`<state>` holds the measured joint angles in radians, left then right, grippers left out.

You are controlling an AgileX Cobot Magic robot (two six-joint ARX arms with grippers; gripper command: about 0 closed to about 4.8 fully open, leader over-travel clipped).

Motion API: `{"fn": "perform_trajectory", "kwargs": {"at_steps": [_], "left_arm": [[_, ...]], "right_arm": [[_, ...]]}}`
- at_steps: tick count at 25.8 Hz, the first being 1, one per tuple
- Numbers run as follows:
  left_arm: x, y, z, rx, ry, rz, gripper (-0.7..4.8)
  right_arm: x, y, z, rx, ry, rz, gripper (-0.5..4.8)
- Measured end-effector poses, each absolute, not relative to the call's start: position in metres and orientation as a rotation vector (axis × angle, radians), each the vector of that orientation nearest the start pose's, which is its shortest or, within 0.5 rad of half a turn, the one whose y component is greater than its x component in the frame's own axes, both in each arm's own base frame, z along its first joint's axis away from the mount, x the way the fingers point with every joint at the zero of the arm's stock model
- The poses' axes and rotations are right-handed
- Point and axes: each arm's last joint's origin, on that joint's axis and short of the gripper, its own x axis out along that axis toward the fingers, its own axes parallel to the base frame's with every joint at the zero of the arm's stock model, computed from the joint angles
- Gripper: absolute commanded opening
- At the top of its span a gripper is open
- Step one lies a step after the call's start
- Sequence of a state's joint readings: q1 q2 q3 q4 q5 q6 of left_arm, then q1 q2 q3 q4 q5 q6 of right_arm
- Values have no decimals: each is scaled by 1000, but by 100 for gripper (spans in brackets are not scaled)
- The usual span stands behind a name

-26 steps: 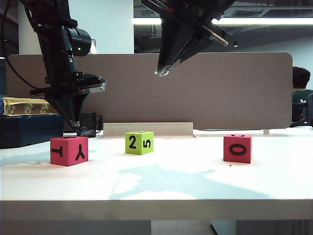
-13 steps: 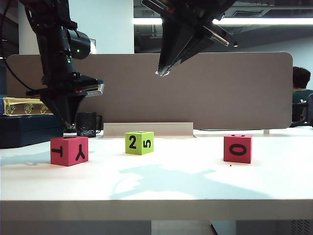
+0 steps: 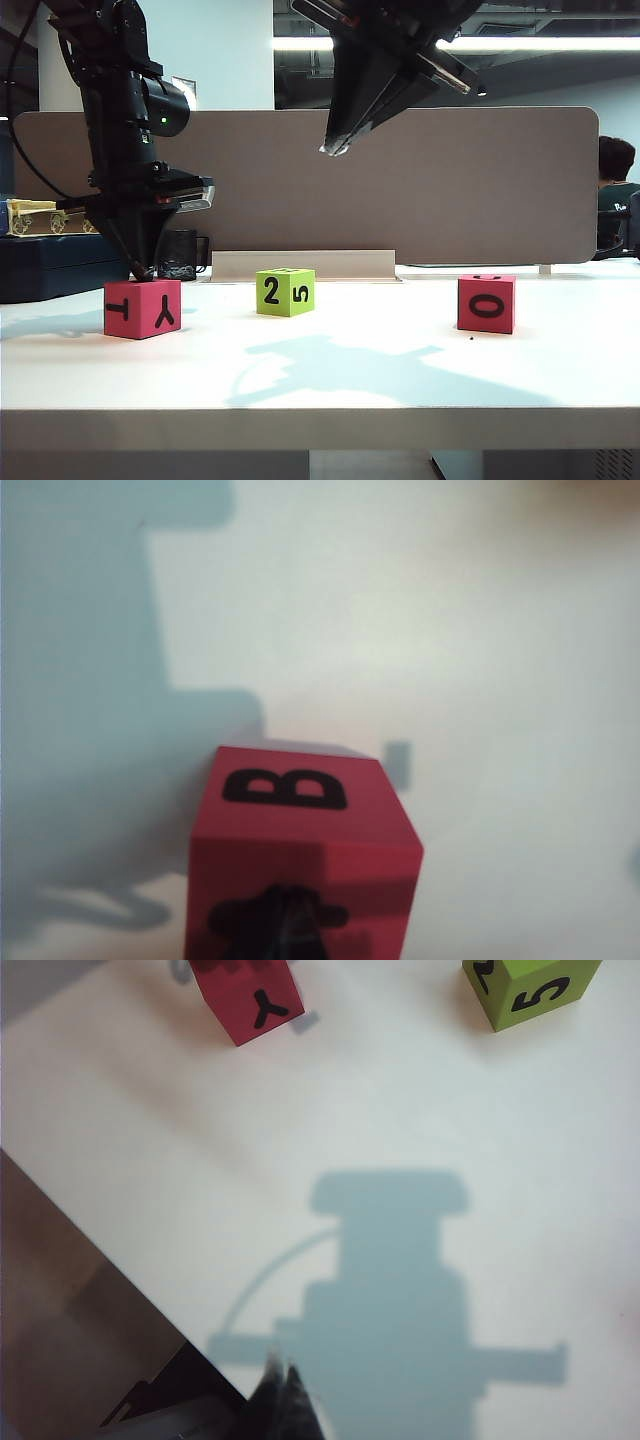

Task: Select the appropriate blocks from the scattered letter blocks on the table and arrange them in a row to spell out "THU".

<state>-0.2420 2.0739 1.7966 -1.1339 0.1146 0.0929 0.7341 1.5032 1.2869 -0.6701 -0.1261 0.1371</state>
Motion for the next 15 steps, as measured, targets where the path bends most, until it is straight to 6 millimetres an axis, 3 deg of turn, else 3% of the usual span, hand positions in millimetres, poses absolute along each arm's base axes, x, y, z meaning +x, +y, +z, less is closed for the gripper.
{"fn": "perform_trajectory", "kwargs": {"at_steps": [15], "left_arm": [[437, -104, 228, 174, 1075, -317, -6]], "right_arm": [[232, 214, 298, -153, 925, 737, -5]]}}
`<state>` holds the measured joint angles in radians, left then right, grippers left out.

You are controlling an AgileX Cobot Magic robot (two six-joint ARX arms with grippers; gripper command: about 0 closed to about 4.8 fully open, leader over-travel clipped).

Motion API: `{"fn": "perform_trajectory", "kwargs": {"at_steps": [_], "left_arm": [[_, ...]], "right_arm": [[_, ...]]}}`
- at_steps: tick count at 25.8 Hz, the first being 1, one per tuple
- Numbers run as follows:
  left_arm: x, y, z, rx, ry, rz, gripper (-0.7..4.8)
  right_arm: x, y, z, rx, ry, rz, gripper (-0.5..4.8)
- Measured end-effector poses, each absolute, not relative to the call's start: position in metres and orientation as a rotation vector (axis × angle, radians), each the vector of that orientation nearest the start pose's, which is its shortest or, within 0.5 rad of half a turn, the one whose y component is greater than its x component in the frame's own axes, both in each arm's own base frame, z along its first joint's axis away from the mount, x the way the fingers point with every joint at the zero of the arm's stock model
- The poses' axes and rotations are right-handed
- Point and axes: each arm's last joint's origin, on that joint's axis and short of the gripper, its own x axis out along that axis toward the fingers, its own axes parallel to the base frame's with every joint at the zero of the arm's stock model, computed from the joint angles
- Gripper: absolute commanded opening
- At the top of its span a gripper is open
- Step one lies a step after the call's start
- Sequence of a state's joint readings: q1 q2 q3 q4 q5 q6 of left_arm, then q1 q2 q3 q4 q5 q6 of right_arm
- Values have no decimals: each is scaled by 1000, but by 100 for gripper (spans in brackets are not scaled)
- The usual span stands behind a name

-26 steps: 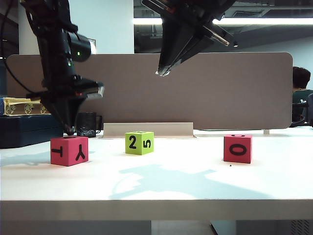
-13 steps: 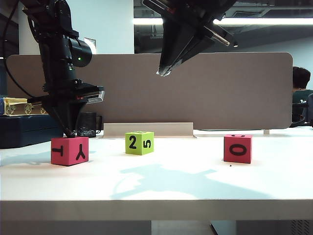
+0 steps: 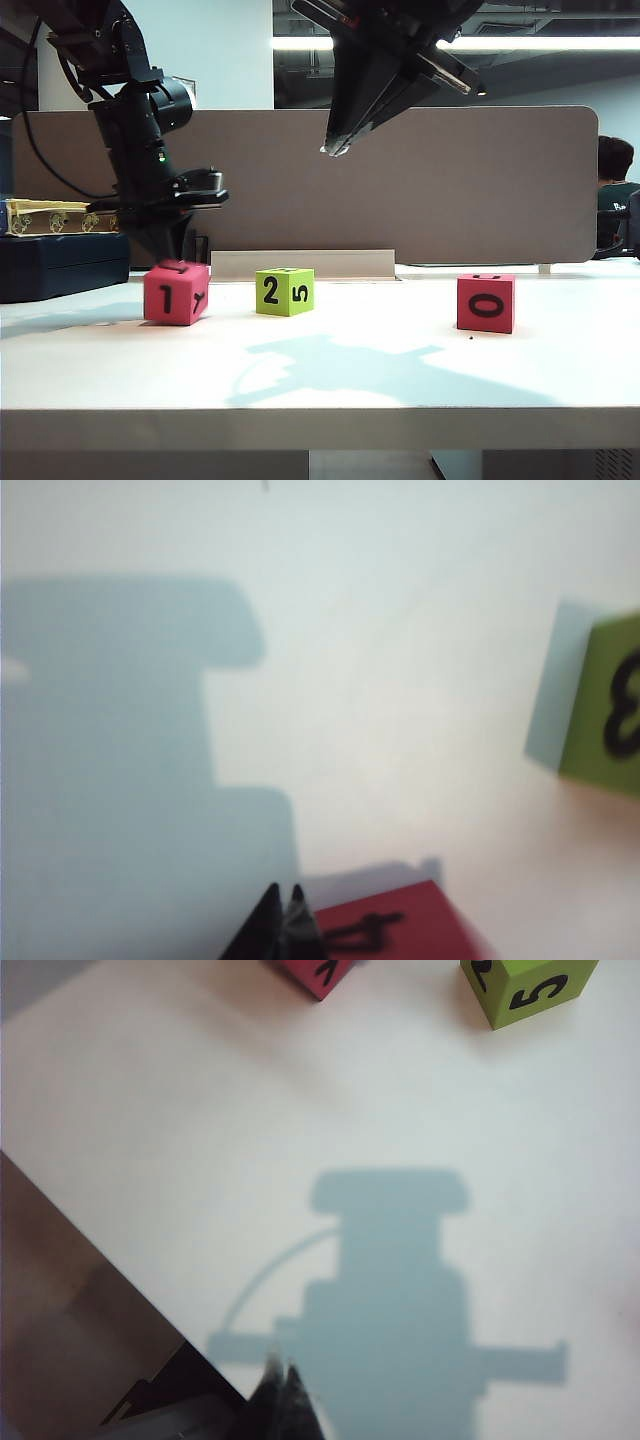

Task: Select the appropriate blocks from the scattered letter blocks on the table and arrange them in a row to spell out "THU".

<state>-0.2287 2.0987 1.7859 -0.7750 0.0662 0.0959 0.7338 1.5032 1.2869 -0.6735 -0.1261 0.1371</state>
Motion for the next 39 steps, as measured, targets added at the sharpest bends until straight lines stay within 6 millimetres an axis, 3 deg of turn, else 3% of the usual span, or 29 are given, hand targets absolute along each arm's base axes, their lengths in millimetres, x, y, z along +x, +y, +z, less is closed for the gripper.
{"fn": "perform_trajectory", "kwargs": {"at_steps": [5, 9, 19, 27, 39], "left_arm": [[443, -104, 246, 200, 1014, -269, -6], [429, -100, 273, 199, 1112, -269, -6], [410, -95, 249, 232, 1351, -226, -6], [412, -98, 230, 181, 1387, -292, -6], [407, -136, 229, 134, 1348, -445, -6]], "right_arm": [[230, 213, 297, -161, 948, 733, -5], [230, 213, 297, -160, 945, 733, -5], [229, 213, 296, -164, 953, 733, -5], [229, 213, 296, -165, 958, 734, -5], [229, 213, 296, -164, 959, 737, -5]]}}
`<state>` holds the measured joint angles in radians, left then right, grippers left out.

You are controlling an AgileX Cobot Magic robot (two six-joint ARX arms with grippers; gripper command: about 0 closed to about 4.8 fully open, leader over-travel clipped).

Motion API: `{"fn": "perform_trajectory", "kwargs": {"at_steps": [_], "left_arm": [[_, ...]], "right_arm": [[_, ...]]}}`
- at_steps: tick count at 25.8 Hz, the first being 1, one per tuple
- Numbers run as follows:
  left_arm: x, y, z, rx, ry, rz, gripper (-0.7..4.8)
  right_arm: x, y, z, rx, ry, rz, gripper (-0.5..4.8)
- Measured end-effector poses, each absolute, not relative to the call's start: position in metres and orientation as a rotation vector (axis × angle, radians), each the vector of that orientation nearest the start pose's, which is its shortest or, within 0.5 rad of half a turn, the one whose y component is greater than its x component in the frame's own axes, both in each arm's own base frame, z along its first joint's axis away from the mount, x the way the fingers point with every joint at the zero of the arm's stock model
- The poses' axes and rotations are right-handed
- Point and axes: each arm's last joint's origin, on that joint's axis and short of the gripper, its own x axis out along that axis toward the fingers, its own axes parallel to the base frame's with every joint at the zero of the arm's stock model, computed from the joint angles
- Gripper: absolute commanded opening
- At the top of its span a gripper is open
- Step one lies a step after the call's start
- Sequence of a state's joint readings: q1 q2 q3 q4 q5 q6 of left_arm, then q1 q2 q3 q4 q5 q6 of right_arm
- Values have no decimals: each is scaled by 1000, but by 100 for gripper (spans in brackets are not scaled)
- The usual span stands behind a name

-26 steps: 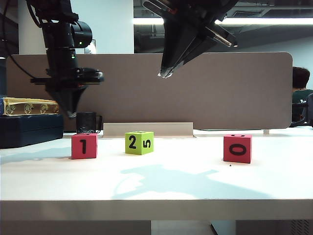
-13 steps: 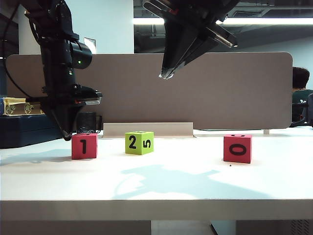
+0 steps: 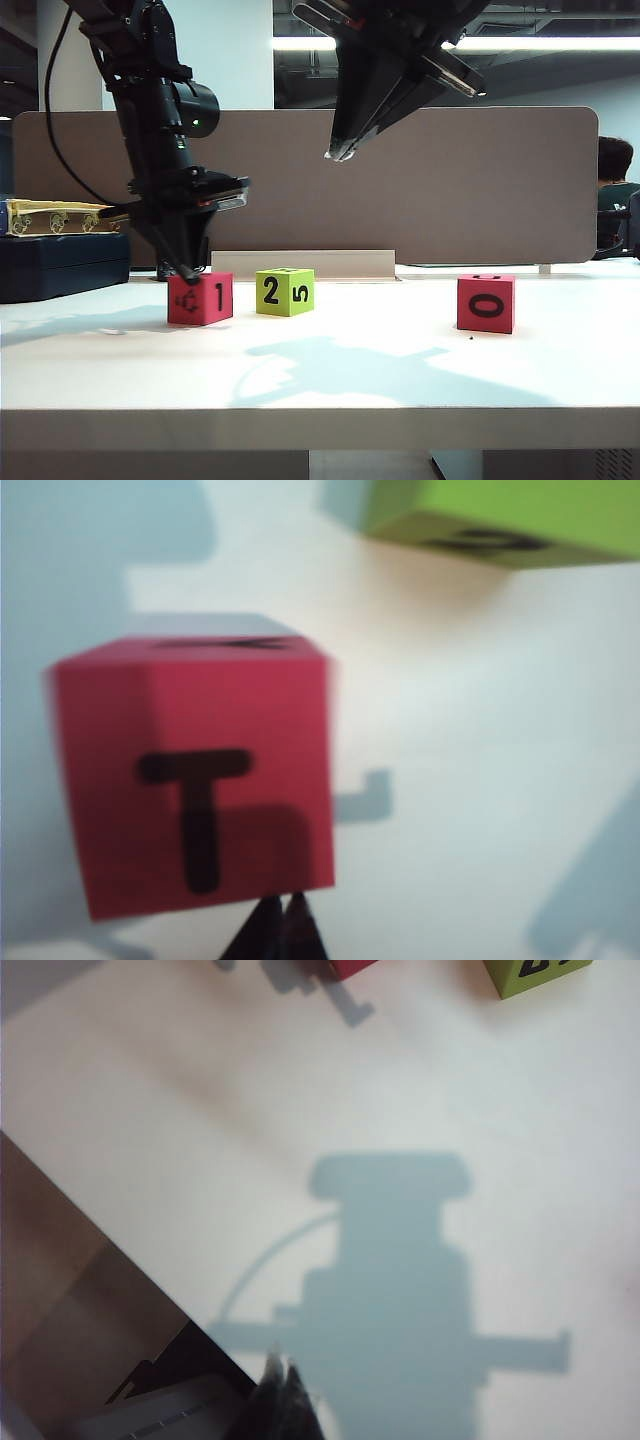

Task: Select the appropriate blocks from the scattered letter blocks on the table and arrange them in a row to spell out "THU".

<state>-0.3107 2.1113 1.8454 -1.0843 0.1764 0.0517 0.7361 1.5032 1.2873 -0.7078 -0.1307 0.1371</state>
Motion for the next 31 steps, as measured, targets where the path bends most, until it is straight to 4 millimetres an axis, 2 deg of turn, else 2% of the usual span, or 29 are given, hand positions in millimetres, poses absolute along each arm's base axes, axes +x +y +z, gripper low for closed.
{"fn": "perform_trajectory", "kwargs": {"at_steps": [5, 7, 8, 9, 12, 13, 15, 16, 17, 20, 22, 23, 27, 31], "left_arm": [[405, -148, 230, 124, 1325, -495, -4], [403, -150, 231, 120, 1343, -508, 67], [401, -150, 231, 108, 1365, -522, 90], [396, -149, 234, 77, 1397, -560, 90], [394, -150, 254, 61, 1335, -584, 90], [398, -151, 268, 60, 1244, -597, 91], [404, -153, 277, 59, 1158, -604, 154], [405, -153, 276, 60, 1156, -604, 194], [406, -154, 272, 61, 1161, -601, 195], [408, -154, 272, 52, 1143, -597, 198], [413, -156, 274, 54, 1089, -590, 273], [414, -157, 274, 56, 1078, -589, 346], [414, -177, 261, 106, 1081, -590, 354], [410, -191, 259, 158, 1065, -575, 348]], "right_arm": [[229, 212, 296, -163, 959, 736, -5], [229, 212, 296, -164, 959, 736, -5], [229, 212, 296, -164, 959, 736, -5], [229, 212, 296, -164, 959, 734, -5], [232, 210, 297, -173, 937, 694, -5], [236, 207, 297, -190, 917, 636, -3], [243, 200, 295, -221, 901, 541, 56], [246, 198, 294, -226, 902, 518, 108], [253, 191, 291, -221, 911, 483, 122], [261, 179, 291, -204, 918, 440, 122], [271, 164, 291, -185, 919, 386, 147], [273, 160, 291, -184, 919, 377, 192], [282, 137, 295, -176, 955, 295, 203], [281, 133, 312, -190, 968, 266, 202]]}}
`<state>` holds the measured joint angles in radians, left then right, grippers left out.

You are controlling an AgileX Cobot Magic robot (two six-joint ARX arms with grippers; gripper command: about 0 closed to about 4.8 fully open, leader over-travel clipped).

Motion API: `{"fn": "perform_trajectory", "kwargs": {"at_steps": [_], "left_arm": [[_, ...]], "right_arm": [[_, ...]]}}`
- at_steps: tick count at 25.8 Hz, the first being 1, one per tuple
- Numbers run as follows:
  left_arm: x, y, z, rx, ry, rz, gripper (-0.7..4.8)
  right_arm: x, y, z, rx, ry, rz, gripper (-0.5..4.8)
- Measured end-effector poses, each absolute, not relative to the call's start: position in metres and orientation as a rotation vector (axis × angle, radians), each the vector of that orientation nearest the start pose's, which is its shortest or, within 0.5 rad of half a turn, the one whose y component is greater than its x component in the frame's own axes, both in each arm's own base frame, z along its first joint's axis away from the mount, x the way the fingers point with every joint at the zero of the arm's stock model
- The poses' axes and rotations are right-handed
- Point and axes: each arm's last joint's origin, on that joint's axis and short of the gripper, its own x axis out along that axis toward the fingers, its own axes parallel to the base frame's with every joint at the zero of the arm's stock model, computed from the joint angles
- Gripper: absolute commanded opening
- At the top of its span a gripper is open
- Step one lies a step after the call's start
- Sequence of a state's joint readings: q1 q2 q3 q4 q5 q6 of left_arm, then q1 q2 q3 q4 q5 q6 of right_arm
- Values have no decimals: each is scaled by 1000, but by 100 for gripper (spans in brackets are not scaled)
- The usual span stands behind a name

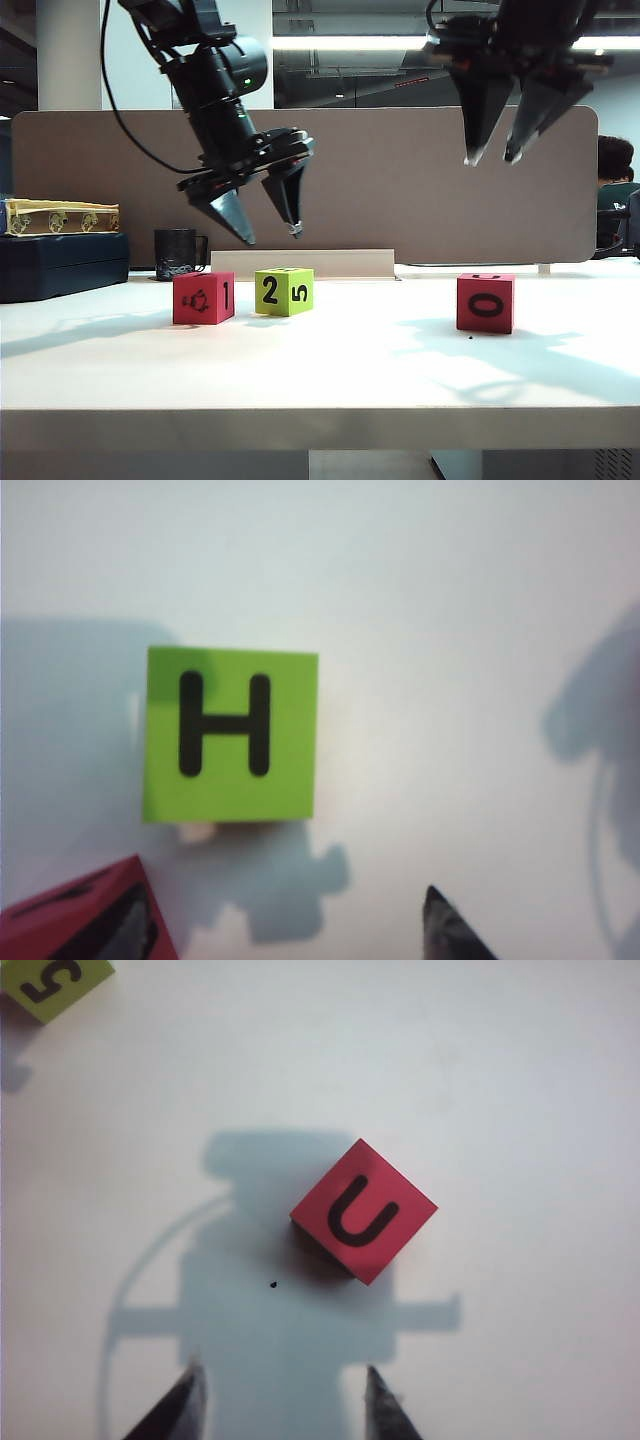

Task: Select the appropriate blocks from the scattered letter blocks on the table and arrange them in a row to spell out "THU".

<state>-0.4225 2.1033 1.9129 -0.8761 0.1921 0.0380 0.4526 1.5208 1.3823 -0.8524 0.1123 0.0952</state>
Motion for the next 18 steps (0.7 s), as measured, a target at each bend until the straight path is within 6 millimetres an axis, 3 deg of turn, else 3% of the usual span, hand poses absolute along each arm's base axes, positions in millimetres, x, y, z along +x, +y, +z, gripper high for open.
{"fn": "perform_trajectory", "kwargs": {"at_steps": [1, 2, 3, 5, 9, 13, 18], "left_arm": [[410, -194, 260, 168, 1049, -573, 348], [410, -195, 260, 170, 1039, -576, 343], [411, -198, 260, 172, 1022, -576, 341], [415, -199, 257, 165, 1009, -571, 341], [419, -200, 251, 165, 1007, -567, 341], [424, -203, 247, 156, 976, -580, 340], [436, -208, 227, 166, 994, -574, 346]], "right_arm": [[280, 133, 316, -189, 971, 272, 202], [279, 133, 320, -184, 973, 281, 162], [278, 134, 328, -163, 972, 320, 75], [276, 136, 336, -126, 962, 385, 30], [272, 136, 339, -107, 965, 427, -4], [268, 141, 341, -102, 964, 462, -5], [260, 156, 340, -127, 965, 520, -5]]}}
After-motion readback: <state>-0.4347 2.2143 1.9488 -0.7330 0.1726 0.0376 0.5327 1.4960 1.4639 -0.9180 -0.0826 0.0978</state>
